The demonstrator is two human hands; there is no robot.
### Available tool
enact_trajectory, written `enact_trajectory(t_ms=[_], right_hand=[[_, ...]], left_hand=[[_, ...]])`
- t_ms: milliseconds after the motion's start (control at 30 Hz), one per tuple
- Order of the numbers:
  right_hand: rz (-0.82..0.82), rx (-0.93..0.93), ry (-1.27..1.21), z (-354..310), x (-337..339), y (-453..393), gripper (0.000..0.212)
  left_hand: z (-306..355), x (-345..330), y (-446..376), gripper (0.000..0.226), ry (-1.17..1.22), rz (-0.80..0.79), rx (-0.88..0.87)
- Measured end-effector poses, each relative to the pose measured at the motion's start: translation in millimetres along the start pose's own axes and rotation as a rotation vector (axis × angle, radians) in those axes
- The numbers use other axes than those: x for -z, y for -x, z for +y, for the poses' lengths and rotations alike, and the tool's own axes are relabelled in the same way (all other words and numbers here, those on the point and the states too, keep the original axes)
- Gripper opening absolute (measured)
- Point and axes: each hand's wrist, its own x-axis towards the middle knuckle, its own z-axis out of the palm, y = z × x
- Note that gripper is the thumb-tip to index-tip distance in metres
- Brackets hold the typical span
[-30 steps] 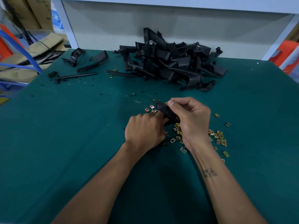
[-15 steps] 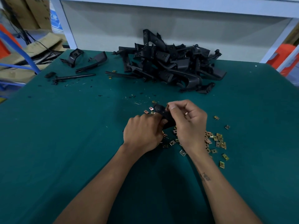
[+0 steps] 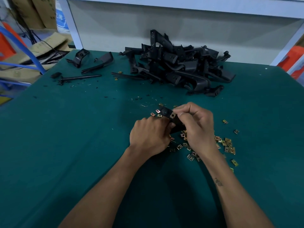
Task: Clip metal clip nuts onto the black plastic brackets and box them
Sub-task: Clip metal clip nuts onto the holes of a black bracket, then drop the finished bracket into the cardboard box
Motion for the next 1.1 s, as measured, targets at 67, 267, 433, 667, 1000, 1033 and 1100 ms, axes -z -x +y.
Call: enact_trajectory(t_ms=[67,267,433,667,1000,1033,1100], right_hand=[[-0.069,-0.032,0.024,-0.2,7.1,0.3,0.023],[0.107,-0.016,0.096,-3.8,22.0,23.3,0.047],[0.019,-0.205,0.271,-5.7,15.6,44.1,0.034],[0.646,-0.249,0.233,-4.5,85.0,88.0,0.009],[1.499,-0.475,-0.119,21.6,221.1,309.1,0.018],[1.480,-0.527,-0.157,25.8,217.7,329.1,0.020],[1.425,-0.650,-0.256,40.0,207.8,360.3,0.026]], left_hand=[[-0.8,0.1,-0.2,0.038,0.015,0.017,0.016],[-3.6,20.0,-15.3,0.045,0.515,0.241,0.310],[40.8,20.5,-37.8,0.020,1.155,0.099,0.580],[190.8,-18.2,-40.7,0.009,1.116,-0.311,0.222],[389.4,-88.0,130.0,0.015,0.841,-1.109,-0.244],[392.4,-98.2,146.4,0.016,0.786,-1.163,-0.232],[388.0,-115.2,172.3,0.022,0.688,-1.293,-0.195]])
